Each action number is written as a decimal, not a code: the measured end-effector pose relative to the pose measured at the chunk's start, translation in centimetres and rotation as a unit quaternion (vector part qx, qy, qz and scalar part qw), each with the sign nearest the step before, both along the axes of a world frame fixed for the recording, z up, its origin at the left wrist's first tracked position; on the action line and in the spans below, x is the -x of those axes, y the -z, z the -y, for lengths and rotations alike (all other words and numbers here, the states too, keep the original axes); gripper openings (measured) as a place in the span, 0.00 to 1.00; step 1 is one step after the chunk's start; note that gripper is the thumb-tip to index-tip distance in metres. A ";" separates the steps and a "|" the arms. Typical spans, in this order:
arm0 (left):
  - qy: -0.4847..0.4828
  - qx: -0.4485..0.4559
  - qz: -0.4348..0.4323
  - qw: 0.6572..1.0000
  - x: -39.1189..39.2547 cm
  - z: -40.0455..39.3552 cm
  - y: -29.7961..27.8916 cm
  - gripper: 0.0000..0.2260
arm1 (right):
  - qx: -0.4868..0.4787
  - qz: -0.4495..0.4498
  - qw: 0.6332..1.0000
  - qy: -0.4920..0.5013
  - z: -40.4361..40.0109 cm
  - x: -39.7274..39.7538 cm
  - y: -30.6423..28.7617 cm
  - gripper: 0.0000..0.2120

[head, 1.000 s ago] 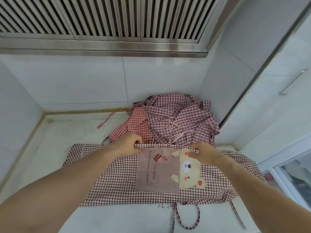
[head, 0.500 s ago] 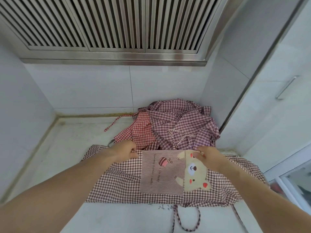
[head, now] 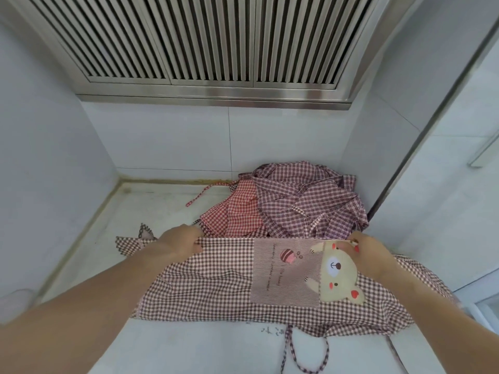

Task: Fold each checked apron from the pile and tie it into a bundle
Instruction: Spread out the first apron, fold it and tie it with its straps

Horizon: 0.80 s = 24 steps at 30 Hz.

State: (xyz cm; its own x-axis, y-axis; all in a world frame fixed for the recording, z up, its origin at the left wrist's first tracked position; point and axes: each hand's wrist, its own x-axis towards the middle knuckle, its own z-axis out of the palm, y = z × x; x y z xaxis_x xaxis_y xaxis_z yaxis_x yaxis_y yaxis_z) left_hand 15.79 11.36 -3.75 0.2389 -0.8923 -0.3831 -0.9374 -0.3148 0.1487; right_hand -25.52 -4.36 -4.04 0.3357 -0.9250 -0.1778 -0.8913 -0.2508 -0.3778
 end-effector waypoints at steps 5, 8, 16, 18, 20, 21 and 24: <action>-0.043 -0.024 0.036 0.998 -1.2 -1.3 -0.7 0.13 | -0.032 -0.001 0.999 -0.035 0.4 0.3 -0.1 0.14; -0.047 -0.054 -0.009 0.997 -1.9 -2.3 -0.4 0.17 | -0.073 -0.033 0.994 -0.072 0.4 0.8 -0.8 0.15; -0.022 -0.240 -0.013 0.971 -2.2 -5.1 -1.3 0.23 | -0.236 -0.191 0.937 -0.172 0.9 2.5 -1.7 0.43; -0.034 -0.252 0.010 0.967 -2.0 -6.0 -0.4 0.25 | -0.224 -0.203 0.938 -0.171 1.0 2.4 -0.8 0.43; -0.069 -0.223 0.021 0.972 -2.0 -6.8 1.1 0.24 | -0.179 -0.201 0.949 -0.166 0.8 2.0 0.2 0.43; -0.082 -0.199 0.019 0.976 -2.0 -7.1 1.9 0.23 | -0.154 -0.185 0.958 -0.154 0.7 1.6 0.8 0.37; -0.084 -0.179 0.033 0.980 -2.1 -8.4 3.7 0.14 | -0.111 -0.141 0.977 -0.114 -0.3 0.6 2.6 0.14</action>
